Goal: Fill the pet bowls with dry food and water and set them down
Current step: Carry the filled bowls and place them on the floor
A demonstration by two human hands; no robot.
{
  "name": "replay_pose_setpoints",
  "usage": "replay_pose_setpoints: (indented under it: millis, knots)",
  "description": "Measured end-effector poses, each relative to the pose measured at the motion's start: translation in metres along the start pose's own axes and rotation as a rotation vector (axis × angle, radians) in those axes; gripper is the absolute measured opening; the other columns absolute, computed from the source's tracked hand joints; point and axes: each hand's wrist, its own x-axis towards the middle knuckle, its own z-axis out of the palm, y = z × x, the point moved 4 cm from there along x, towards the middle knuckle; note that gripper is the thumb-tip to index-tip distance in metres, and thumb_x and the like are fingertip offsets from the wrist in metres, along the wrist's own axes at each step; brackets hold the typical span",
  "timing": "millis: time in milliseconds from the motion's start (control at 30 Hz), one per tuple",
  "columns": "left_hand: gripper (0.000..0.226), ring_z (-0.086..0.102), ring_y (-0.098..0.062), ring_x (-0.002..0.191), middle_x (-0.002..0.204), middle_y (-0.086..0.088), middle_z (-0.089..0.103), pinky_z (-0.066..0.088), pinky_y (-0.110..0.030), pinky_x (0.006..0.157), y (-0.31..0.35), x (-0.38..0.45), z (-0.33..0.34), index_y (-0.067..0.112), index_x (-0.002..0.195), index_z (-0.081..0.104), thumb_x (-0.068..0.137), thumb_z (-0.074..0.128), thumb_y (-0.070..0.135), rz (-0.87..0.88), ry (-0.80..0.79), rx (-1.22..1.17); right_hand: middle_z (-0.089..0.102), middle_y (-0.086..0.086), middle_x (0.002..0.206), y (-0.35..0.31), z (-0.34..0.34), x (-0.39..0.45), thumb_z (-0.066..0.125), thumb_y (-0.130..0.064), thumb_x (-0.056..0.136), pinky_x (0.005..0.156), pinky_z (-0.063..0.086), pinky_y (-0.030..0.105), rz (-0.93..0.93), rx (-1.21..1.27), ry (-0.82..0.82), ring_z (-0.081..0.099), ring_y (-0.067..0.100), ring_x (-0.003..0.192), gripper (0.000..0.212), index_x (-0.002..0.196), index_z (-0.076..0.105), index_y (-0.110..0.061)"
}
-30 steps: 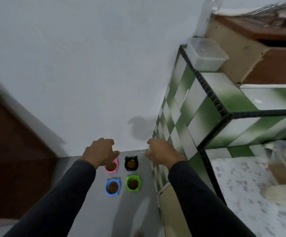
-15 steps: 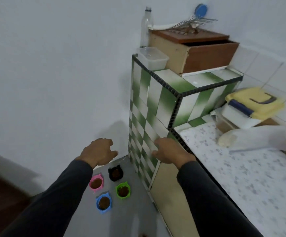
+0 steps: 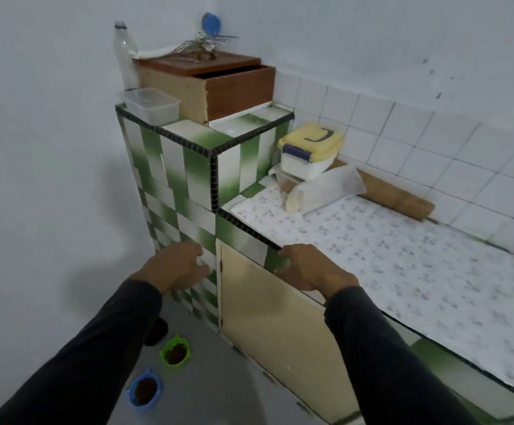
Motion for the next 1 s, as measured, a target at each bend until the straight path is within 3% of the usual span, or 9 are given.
replay_pose_setpoints:
  millis: [133,400,533,700,867,1000]
  knots:
    - [0.069,0.042,-0.025,0.143,0.161,-0.007,0.040,0.036,-0.036,0.118,0.061,-0.003,0.018,0.017,0.154,0.043,0.098,0.061,0.052,0.109,-0.018,0.082,0.047,0.006,0.150,0.050,-0.010,-0.039,0.058,-0.038,0.097,0.106,0.043,0.034,0.095,0.058,0.038,0.046,0.025,0.134,0.059,0.151,0.042,-0.020]
    - [0.064,0.054,-0.023,0.130,0.151,-0.006,0.052,0.045,-0.031,0.097,0.206,-0.018,0.072,0.017,0.146,0.052,0.094,0.065,0.052,0.289,-0.108,0.219,0.045,0.004,0.153,0.170,-0.023,-0.139,0.059,-0.044,0.098,0.106,0.041,0.034,0.249,0.137,0.091,0.047,0.025,0.135,0.061,0.152,0.041,-0.022]
    - [0.067,0.052,-0.023,0.135,0.156,-0.003,0.047,0.043,-0.034,0.109,0.290,-0.043,0.109,0.019,0.151,0.047,0.096,0.063,0.054,0.371,-0.132,0.230,0.047,0.004,0.151,0.246,-0.026,-0.199,0.060,-0.044,0.096,0.095,0.043,0.031,0.339,0.173,0.121,0.051,0.025,0.130,0.060,0.151,0.043,-0.025]
    - [0.065,0.048,-0.022,0.139,0.159,0.000,0.043,0.040,-0.034,0.110,0.390,-0.079,0.161,0.023,0.151,0.046,0.097,0.061,0.056,0.461,-0.164,0.252,0.047,0.004,0.151,0.336,-0.023,-0.271,0.060,-0.044,0.094,0.102,0.044,0.039,0.430,0.195,0.155,0.050,0.028,0.131,0.059,0.148,0.045,-0.025]
    - [0.065,0.048,-0.022,0.138,0.159,-0.002,0.043,0.041,-0.035,0.112,0.473,-0.109,0.218,0.023,0.152,0.045,0.097,0.061,0.054,0.526,-0.206,0.284,0.054,0.008,0.145,0.413,-0.009,-0.337,0.061,-0.043,0.095,0.095,0.045,0.036,0.504,0.214,0.171,0.054,0.030,0.126,0.057,0.145,0.049,-0.018]
    - [0.065,0.050,-0.022,0.136,0.156,-0.004,0.046,0.042,-0.034,0.110,0.529,-0.136,0.267,0.024,0.152,0.046,0.097,0.061,0.056,0.594,-0.246,0.298,0.053,0.006,0.147,0.468,0.009,-0.394,0.061,-0.041,0.094,0.103,0.044,0.040,0.584,0.251,0.185,0.053,0.030,0.130,0.057,0.146,0.050,-0.019]
